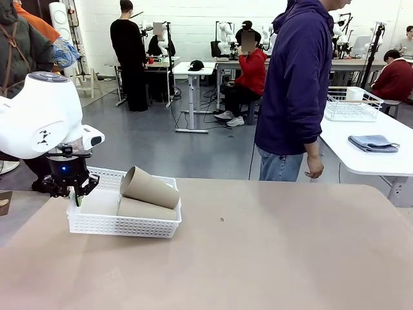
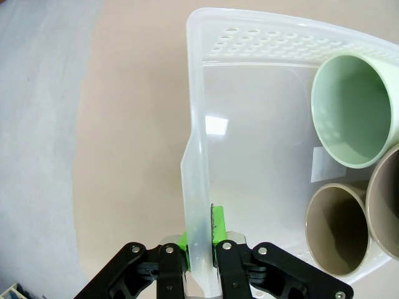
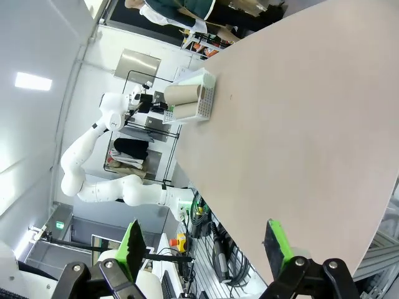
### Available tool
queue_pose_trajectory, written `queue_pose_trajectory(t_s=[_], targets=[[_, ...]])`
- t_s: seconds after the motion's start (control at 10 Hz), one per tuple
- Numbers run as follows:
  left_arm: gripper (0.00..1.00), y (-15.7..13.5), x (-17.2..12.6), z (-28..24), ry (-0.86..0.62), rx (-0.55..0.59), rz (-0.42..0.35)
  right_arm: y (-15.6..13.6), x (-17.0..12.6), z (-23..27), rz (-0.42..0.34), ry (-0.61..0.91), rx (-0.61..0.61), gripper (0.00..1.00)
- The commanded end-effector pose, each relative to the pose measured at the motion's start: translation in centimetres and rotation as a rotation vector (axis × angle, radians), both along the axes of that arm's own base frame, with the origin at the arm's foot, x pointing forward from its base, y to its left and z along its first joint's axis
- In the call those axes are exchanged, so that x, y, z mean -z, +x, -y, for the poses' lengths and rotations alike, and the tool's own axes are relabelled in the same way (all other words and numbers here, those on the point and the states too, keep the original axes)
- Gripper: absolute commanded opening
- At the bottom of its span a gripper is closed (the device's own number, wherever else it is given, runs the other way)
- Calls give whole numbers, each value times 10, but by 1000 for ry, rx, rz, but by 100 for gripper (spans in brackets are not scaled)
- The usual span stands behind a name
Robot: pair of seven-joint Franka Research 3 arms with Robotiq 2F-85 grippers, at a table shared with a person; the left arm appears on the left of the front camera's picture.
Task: Clean and organize the cups into the basket.
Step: Move the Organizing basket back to the left side of the table.
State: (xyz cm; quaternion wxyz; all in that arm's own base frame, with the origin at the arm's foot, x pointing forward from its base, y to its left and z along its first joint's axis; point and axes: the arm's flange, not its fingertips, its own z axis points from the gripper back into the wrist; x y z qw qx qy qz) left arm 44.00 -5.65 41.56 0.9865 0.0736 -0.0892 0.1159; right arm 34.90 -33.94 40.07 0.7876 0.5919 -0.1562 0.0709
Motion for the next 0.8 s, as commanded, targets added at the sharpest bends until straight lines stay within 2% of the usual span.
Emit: queue_pose_trajectory(t_s=[0.0,0.7], targets=[[6,2,-3,3,9,9,7,0,1,-2,2,-5,11,100],[6,2,-3,3,9,9,7,0,1,-2,2,-5,11,100]])
